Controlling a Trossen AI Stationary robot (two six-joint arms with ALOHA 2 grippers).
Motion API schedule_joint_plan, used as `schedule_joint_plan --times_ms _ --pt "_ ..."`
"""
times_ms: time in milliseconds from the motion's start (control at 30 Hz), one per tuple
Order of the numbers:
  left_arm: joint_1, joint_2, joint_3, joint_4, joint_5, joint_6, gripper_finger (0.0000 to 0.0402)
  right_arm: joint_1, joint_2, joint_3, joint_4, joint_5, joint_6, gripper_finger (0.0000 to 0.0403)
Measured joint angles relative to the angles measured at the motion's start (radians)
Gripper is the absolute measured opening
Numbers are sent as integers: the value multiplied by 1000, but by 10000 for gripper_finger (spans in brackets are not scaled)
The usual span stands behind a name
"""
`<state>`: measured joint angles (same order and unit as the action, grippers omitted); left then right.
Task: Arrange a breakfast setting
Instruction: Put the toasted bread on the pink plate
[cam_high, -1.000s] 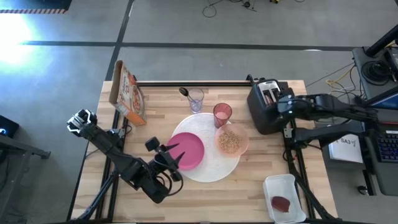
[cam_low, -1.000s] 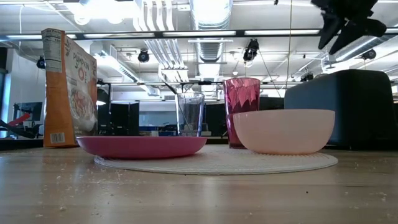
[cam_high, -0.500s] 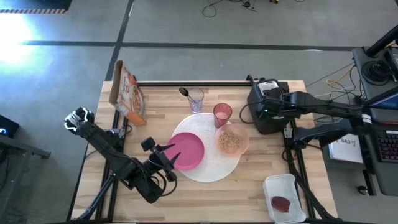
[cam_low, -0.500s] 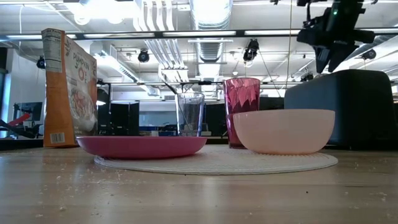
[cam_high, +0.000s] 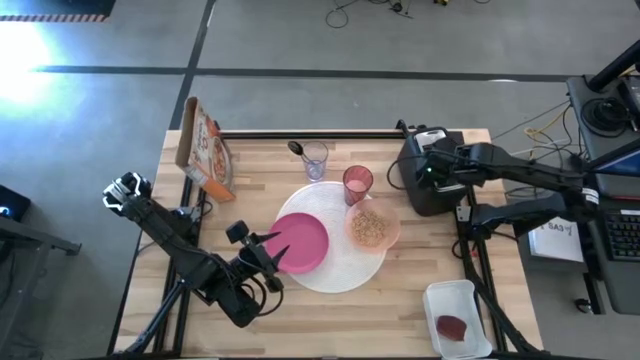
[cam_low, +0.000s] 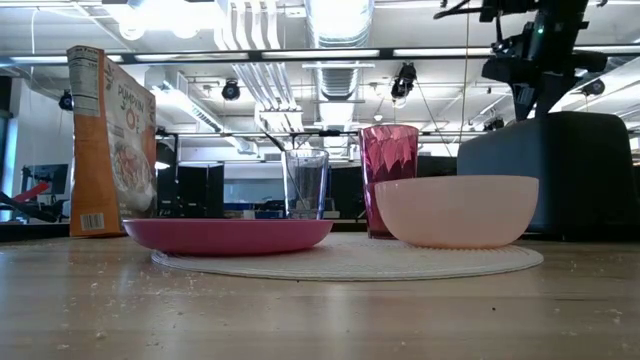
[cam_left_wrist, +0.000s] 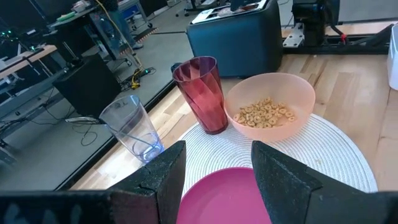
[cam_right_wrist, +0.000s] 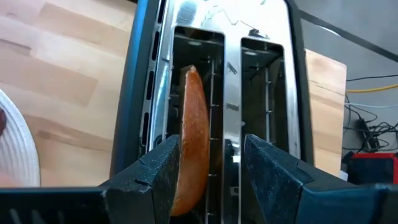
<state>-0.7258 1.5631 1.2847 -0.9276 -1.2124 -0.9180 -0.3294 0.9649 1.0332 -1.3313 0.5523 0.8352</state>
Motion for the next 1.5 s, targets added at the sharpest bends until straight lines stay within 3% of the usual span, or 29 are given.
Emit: schedule_joint_plan --times_ms 300,1133,1500 --pt "0 0 -5 2 1 -1 166 1 1 -53 12 -8 1 171" --pt "0 0 -5 9 0 -1 166 1 0 -41 38 -5 -46 171" --pt "3 0 -5 18 0 -1 166 2 0 35 41 6 -78 171"
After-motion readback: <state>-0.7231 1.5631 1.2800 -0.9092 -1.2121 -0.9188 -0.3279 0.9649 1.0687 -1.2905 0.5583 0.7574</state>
